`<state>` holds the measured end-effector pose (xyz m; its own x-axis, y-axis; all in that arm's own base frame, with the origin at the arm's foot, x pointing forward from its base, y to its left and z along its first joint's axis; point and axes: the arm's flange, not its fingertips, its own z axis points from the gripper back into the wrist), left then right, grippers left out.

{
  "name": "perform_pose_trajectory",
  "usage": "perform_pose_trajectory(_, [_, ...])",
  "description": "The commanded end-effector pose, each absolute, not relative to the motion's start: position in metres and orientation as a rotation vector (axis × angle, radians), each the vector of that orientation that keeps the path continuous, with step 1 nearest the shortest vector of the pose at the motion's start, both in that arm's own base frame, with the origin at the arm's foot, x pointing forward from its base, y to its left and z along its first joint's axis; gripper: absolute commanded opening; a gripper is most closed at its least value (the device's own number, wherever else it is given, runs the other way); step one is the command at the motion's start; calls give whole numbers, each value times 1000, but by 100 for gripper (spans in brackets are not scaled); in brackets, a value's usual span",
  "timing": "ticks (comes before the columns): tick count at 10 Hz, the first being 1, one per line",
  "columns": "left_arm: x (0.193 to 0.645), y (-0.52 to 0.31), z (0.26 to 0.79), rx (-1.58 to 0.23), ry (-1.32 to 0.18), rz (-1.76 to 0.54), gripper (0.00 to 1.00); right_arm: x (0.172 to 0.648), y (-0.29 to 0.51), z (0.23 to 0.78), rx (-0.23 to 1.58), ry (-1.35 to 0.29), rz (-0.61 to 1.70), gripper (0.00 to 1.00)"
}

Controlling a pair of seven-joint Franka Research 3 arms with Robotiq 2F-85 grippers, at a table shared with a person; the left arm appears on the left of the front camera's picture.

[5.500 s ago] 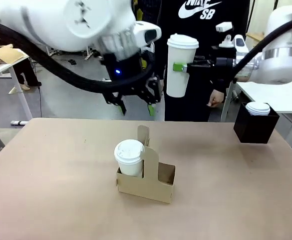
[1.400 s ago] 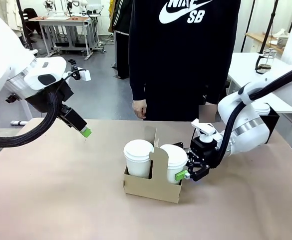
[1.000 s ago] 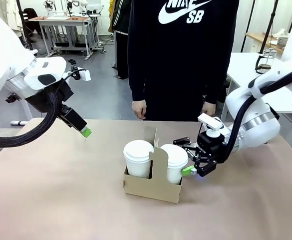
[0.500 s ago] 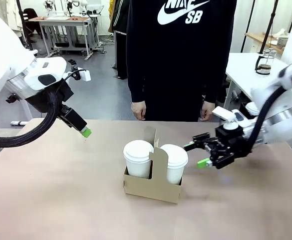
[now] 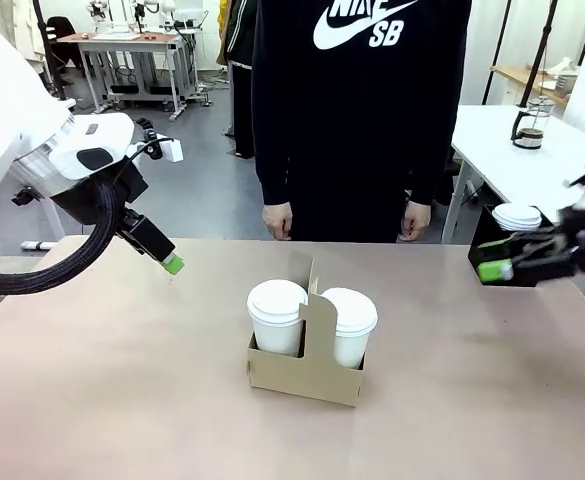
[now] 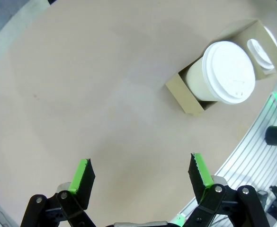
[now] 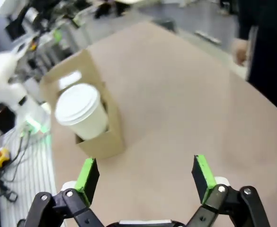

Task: Pour a drink into a cup and package it in a carrier.
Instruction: Insert the held 600 ml Paper Cup into the Cup Carrier.

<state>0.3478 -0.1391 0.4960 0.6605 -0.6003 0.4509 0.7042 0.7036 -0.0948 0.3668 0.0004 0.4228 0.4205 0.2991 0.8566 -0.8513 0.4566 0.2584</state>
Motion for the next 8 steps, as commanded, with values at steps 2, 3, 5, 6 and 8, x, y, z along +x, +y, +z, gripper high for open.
perform_pose_trajectory(2, [347,-140,498,-275,-402,-737,100,296,8,443,573,-704,663,100])
perform_pose_trajectory(3, [347,-140,498,-275,-402,-737,100,296,6,443,572,-688,659,100])
perform_pose_trajectory(5, [347,-140,498,-275,-402,-737,100,300,4,435,578,-662,649,100])
perform_pose_trajectory(6, [347,-140,498,-275,-402,-737,100,303,1,432,567,-664,639,100])
perform_pose_trajectory(8, [347,-140,498,-275,-402,-737,100,351,-5,463,567,-683,665,100])
